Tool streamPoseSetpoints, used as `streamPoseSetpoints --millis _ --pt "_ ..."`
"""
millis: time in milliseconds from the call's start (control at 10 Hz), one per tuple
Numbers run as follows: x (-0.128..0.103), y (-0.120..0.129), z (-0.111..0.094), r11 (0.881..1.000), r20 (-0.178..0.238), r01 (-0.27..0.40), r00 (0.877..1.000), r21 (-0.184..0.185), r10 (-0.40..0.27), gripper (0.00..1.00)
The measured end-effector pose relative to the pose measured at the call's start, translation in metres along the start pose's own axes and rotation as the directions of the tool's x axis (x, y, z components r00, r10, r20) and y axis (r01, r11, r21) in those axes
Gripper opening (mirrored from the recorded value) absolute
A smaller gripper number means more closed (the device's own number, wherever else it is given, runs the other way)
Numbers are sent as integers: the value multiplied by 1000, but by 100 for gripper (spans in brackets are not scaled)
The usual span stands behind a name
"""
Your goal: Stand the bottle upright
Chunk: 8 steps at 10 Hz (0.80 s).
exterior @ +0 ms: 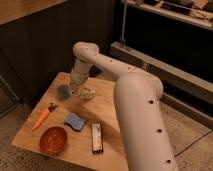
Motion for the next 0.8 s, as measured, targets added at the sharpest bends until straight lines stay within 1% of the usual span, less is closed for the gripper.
streamPoseSetpoints --millis 500,800 --pt "1 1 -3 1000 22 -8 1000 13 8 32" --pt "-1 -1 -7 1000 46 -16 999 22 15 32"
